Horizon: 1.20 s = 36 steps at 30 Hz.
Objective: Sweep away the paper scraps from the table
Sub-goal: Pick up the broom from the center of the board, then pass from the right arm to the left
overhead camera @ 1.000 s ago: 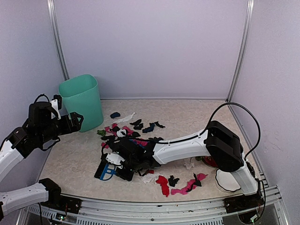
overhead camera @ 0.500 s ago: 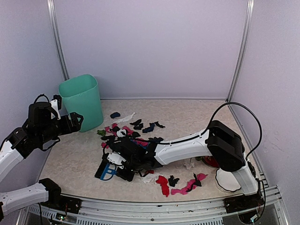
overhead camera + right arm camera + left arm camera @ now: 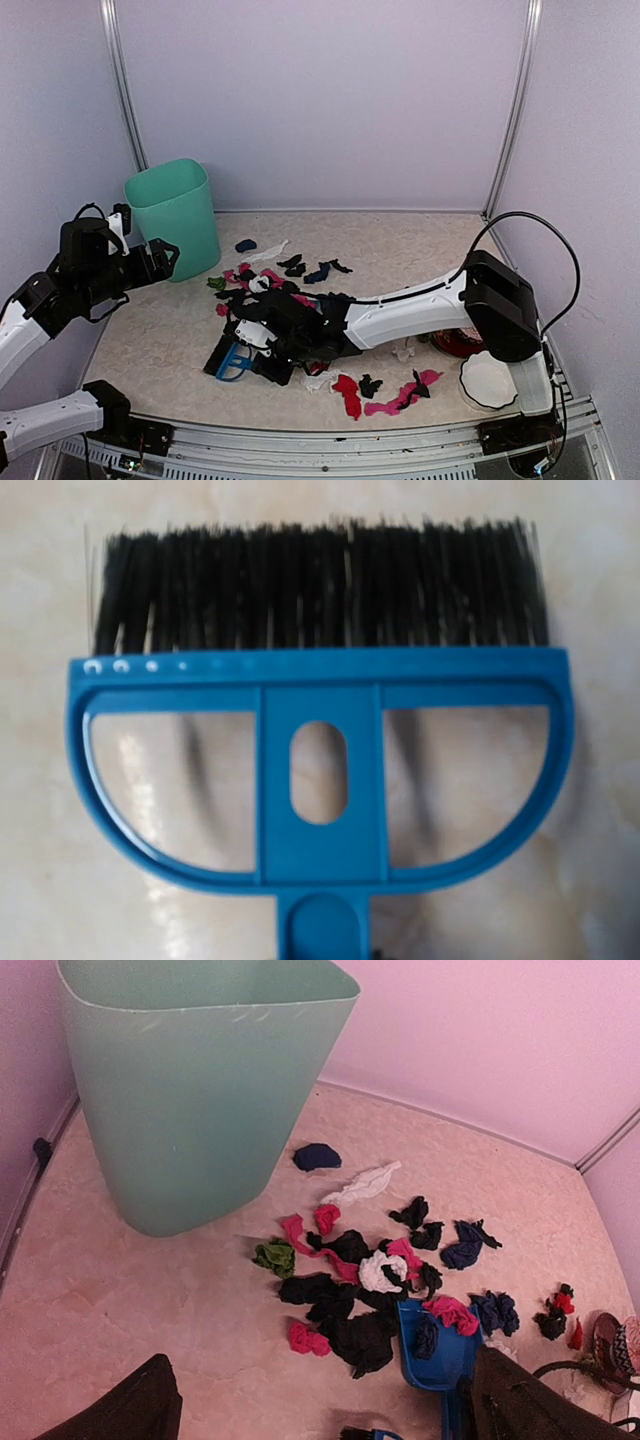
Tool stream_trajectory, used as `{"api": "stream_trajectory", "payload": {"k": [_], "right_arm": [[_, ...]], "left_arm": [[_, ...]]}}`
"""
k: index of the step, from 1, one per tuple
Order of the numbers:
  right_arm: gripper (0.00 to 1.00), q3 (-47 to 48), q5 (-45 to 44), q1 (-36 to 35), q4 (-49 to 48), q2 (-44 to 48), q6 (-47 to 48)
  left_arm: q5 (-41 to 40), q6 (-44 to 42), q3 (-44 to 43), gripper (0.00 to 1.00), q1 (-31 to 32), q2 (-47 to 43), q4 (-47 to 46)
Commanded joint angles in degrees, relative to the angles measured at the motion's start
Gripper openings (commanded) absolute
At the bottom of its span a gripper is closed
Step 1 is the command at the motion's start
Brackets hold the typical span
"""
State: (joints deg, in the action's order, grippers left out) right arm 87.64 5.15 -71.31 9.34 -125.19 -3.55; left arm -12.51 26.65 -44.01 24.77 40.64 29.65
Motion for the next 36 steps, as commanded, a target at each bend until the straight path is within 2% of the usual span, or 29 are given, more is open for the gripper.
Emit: {"api": "stream_trajectory", "payload": {"k": [1,4,10,14,19,28,34,36], "right_arm": [[0.0,-1.74,-0.39,-0.67,-4.12,4.63,-1.36],[0.0,-3.0,-0.71,-0.67,-5.16,6.17,-1.54],[0.0,-8.1,-3.13,-0.67,-9.56,11.45,-0.93],[0.0,-13.98,-4.03,-0.67,-14.74,16.13,0.21],[0.0,-18.09,-4.45,-0.67,-17.45,19.77,1.91],[0.0,-23.43,-3.22,-0.67,-20.16,24.43,7.17],[0.0,-27.69,-1.87,-0.67,-23.25,27.31,11.47],[0.0,-29.01,-1.71,-0.67,-24.36,28.01,12.92]], "left_arm": [[6.18,5.31,-0.54,0.99,-0.34,-1.15,1.82],[10.63,7.84,0.08,0.99,-0.38,-1.53,3.1],[25.58,12.13,3.95,0.99,-0.26,-1.84,2.67],[35.22,15.97,9.44,0.99,0.34,-2.61,-1.99],[42.97,20.59,14.67,0.98,3.11,-2.63,-11.28],[46.63,23.44,16.51,0.97,13.92,7.1,-23.35],[48.51,24.33,16.8,0.93,15.04,11.51,-27.67],[49.68,25.0,16.93,0.89,15.04,12.22,-29.66]]}}
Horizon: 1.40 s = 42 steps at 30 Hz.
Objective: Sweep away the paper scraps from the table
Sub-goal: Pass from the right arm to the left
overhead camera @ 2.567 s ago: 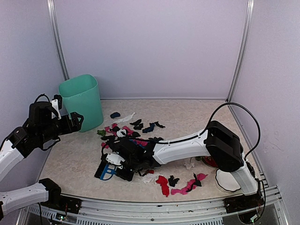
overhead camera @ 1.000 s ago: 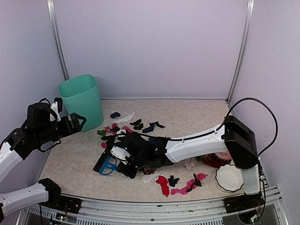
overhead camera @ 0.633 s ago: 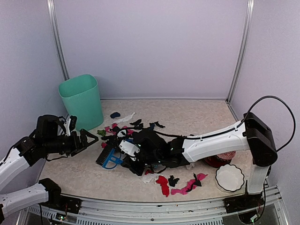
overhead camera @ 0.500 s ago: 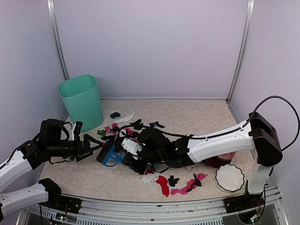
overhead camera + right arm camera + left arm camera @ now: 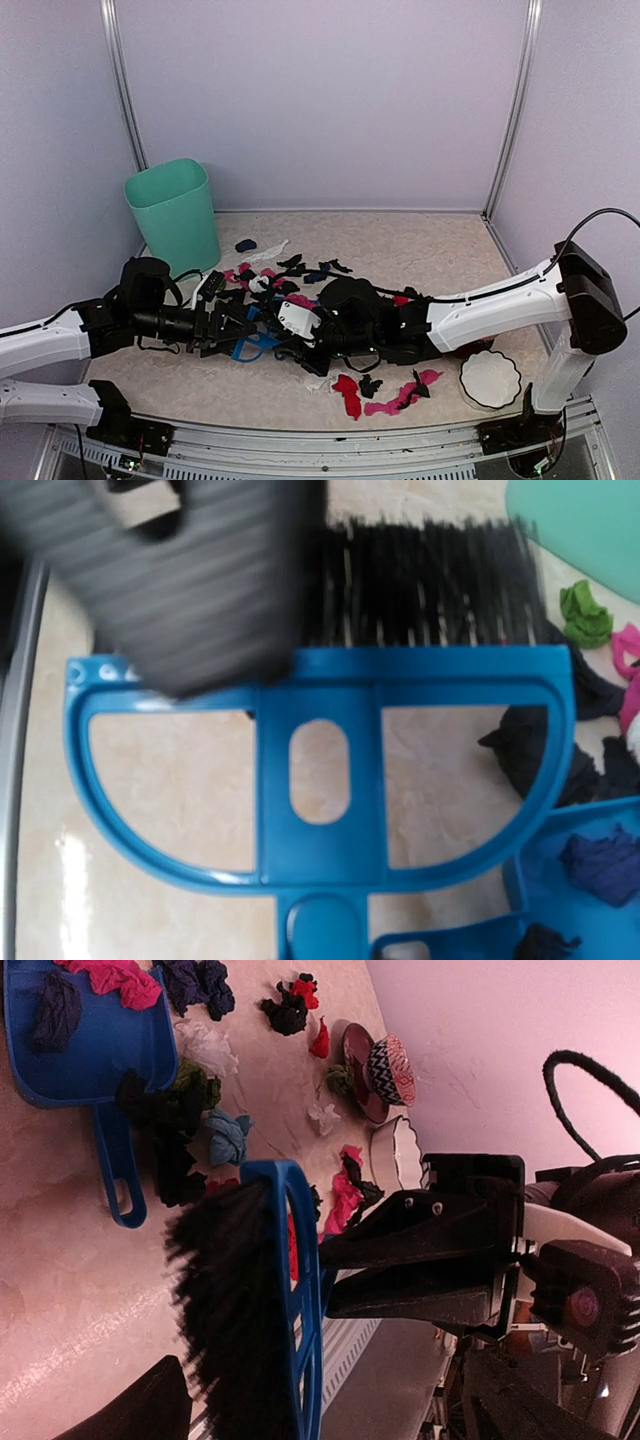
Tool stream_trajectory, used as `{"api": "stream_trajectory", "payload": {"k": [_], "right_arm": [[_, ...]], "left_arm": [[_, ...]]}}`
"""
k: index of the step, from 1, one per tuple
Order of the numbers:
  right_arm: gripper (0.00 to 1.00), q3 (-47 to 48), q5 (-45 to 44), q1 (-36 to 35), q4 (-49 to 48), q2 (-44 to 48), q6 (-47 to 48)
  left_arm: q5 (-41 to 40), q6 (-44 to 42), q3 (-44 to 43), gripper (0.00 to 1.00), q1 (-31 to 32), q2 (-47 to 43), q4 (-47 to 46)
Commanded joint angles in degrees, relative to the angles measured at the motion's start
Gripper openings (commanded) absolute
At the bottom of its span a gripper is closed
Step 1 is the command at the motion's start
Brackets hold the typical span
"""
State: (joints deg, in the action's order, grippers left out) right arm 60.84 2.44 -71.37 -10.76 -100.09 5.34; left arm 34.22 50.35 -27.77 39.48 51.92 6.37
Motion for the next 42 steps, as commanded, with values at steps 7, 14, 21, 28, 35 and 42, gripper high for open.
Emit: {"api": "stream_trajectory", "payload": {"k": [7,14,21,28,35,42], "right_arm": [[0.0,-7.3,0.92,-0.74,-10.07,5.57,8.56],[0.0,-7.54,0.48,-0.76,-10.37,5.36,9.35],[0.0,-6.07,0.82,-0.77,-8.39,4.75,9.2],[0.0,-5.91,0.55,-0.78,-7.69,4.59,8.22],[0.04,-4.88,-1.26,-0.72,-5.76,5.03,5.7],[0.5,-4.29,2.39,1.75,-1.06,6.39,-0.14]], "left_arm": [[4.68,2.39,0.77,0.74,0.41,3.89,-8.56],[5.32,3.17,0.98,0.56,0.5,4.95,-10.03],[5.42,2.81,1.04,0.43,1.64,6.22,-11.01],[5.59,2.01,1.19,0.04,1.65,5.06,-10.15],[5.06,1.77,1.07,0.0,1.65,3.06,-9.5],[-0.13,0.44,1.12,0.0,1.43,0.12,-8.32]]}}
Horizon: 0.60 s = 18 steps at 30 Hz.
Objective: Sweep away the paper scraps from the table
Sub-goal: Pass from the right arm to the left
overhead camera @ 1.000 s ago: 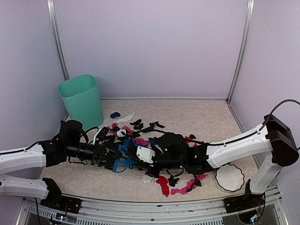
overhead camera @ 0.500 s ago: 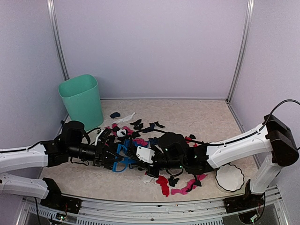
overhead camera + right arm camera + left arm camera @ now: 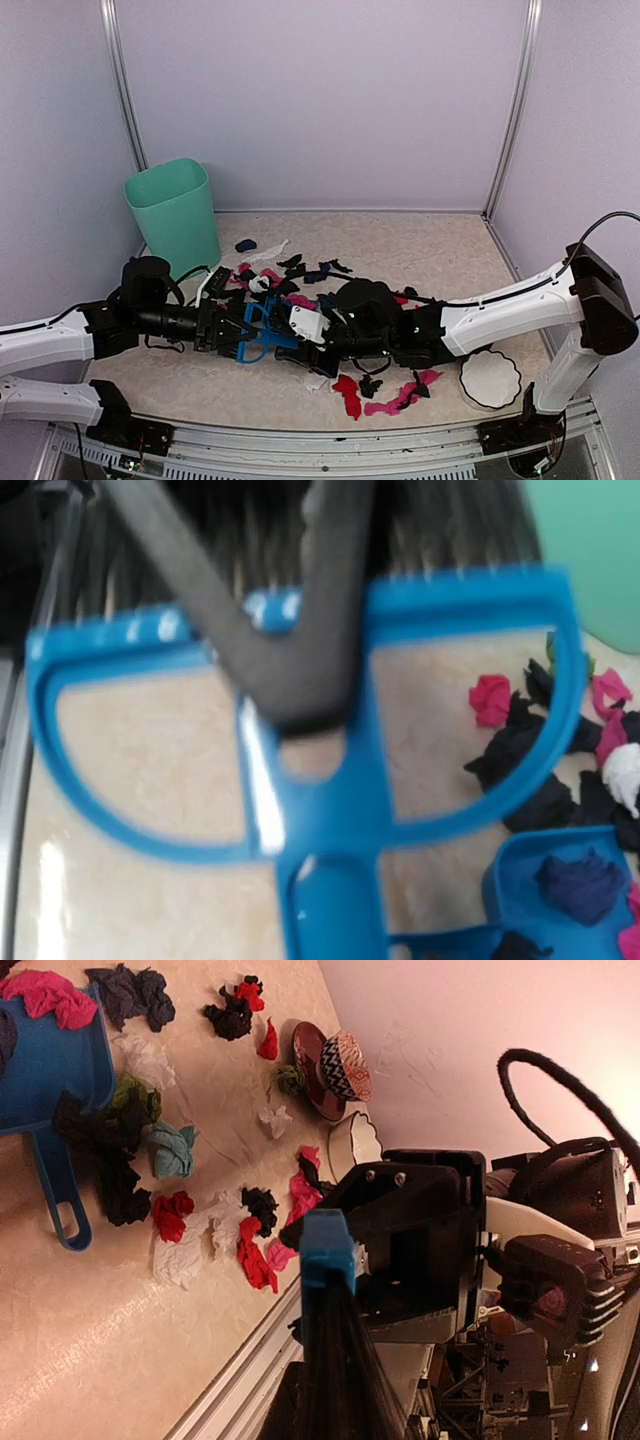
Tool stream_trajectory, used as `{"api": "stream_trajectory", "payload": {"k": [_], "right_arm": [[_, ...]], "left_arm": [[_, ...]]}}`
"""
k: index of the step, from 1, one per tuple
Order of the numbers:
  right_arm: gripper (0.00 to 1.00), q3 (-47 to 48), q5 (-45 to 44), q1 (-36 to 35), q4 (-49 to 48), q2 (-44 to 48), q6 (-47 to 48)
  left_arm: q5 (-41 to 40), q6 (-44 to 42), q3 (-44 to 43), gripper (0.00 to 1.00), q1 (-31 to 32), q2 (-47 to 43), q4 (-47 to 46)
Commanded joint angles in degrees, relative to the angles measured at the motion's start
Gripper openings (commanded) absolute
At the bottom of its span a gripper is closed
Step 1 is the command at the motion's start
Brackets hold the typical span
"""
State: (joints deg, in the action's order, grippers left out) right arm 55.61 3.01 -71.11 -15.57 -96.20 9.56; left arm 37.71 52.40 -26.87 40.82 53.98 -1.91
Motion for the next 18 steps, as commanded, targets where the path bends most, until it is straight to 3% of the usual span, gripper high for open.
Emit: {"api": "stream_trajectory", "payload": {"k": [1,5,10,12,14,18], "right_arm": [[0.54,0.68,2.11,2.01,4.11,2.84,-5.21],[0.66,-1.97,1.4,3.78,3.39,5.5,-8.87],[0.69,-4.52,1.96,7.25,3.63,8.96,-14.68],[0.75,-6.77,2.86,8.51,2.29,10.92,-17.04],[0.83,-9.39,4.4,9.88,-0.17,13.51,-19.26],[0.85,-11.78,10.96,12.72,-2.96,17.21,-23.96]], "left_arm": [[-4.47,-2.05,0.35,0.0,0.01,-2.13,0.05],[-7.19,-3.81,0.76,0.0,-0.1,-2.59,-0.59],[-9.52,-6.75,1.24,0.0,-0.12,-3.21,-3.64],[-9.9,-7.48,1.7,0.0,-0.06,-3.55,-5.91],[-9.68,-8.31,1.97,0.0,-0.03,-3.86,-8.54],[-8.15,-9.43,2.06,0.0,0.17,-2.89,-14.4]]}}
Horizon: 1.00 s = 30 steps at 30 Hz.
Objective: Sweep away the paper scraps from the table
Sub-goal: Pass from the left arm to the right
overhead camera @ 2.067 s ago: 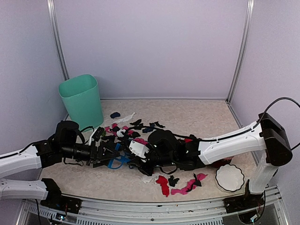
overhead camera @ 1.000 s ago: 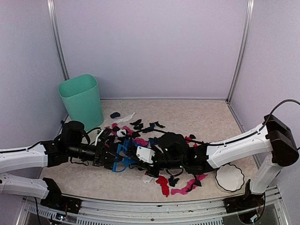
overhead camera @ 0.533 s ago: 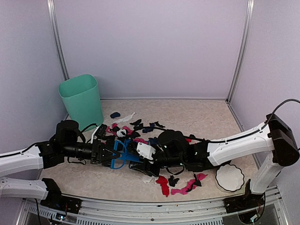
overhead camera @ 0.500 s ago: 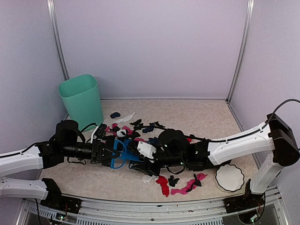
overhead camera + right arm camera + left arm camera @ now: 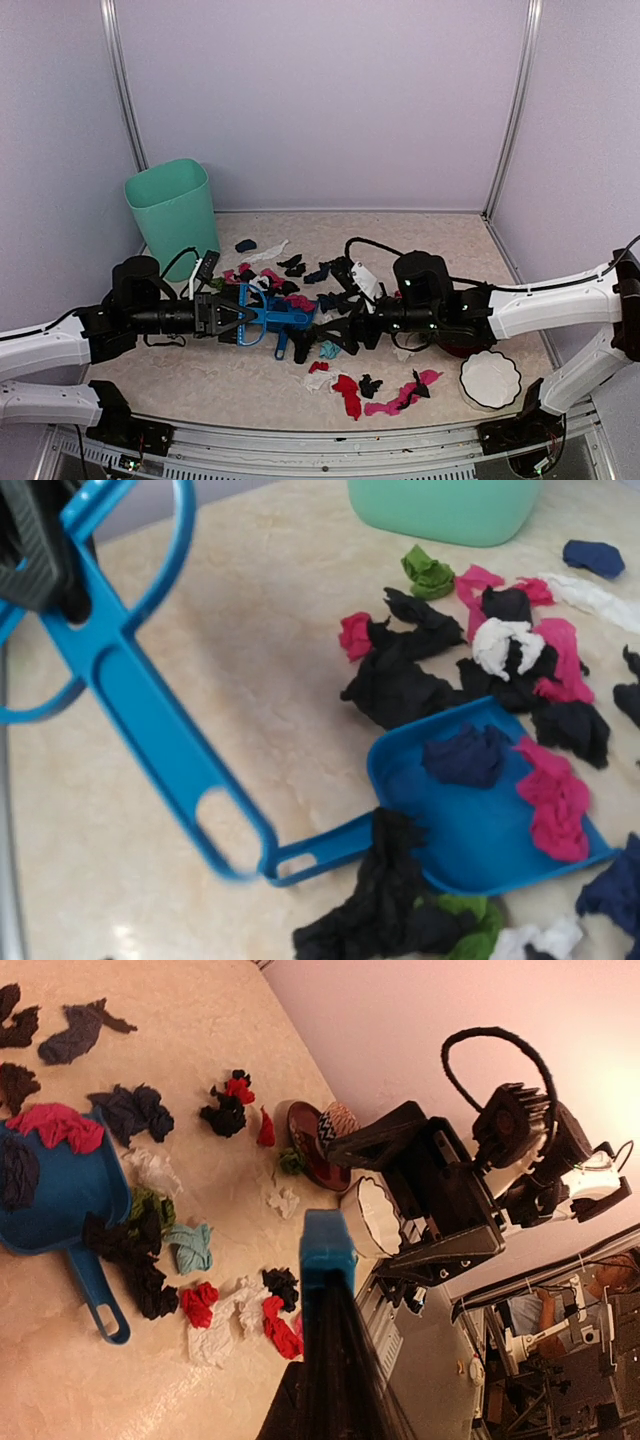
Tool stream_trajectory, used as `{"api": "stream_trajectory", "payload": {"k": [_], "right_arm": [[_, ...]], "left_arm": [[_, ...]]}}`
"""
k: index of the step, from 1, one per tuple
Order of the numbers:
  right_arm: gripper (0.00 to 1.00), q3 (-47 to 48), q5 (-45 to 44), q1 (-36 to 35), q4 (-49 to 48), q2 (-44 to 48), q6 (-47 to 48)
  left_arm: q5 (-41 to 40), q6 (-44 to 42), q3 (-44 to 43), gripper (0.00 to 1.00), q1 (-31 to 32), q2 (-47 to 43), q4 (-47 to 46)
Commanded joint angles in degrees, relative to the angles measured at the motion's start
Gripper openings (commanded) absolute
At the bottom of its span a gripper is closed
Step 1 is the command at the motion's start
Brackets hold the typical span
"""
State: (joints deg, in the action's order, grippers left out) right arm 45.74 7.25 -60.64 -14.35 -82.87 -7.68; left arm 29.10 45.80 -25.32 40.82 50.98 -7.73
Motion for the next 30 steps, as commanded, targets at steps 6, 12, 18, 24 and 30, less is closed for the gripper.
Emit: {"api": "stream_trajectory", "payload": {"k": [6,12,18,24,30], "right_arm": [[0.85,-3.24,15.56,5.06,-10.13,7.25,-14.16],[0.85,-4.56,19.19,6.41,-18.61,8.86,-24.12],[0.85,-3.88,26.37,6.71,-25.07,7.6,-29.71],[0.79,-3.84,28.93,6.7,-28.0,6.1,-34.12],[0.71,-3.04,31.45,6.51,-29.79,3.78,-37.3]], "left_arm": [[3.2,-2.74,0.58,0.0,1.95,4.31,-20.28],[5.41,-1.81,-1.15,0.0,4.52,9.26,-31.38],[6.56,-2.78,-3.08,0.0,7.3,13.02,-37.27],[6.69,-2.87,-4.1,0.0,8.17,14.62,-40.67],[5.73,-3.42,-5.39,0.0,8.82,15.63,-40.14]]}}
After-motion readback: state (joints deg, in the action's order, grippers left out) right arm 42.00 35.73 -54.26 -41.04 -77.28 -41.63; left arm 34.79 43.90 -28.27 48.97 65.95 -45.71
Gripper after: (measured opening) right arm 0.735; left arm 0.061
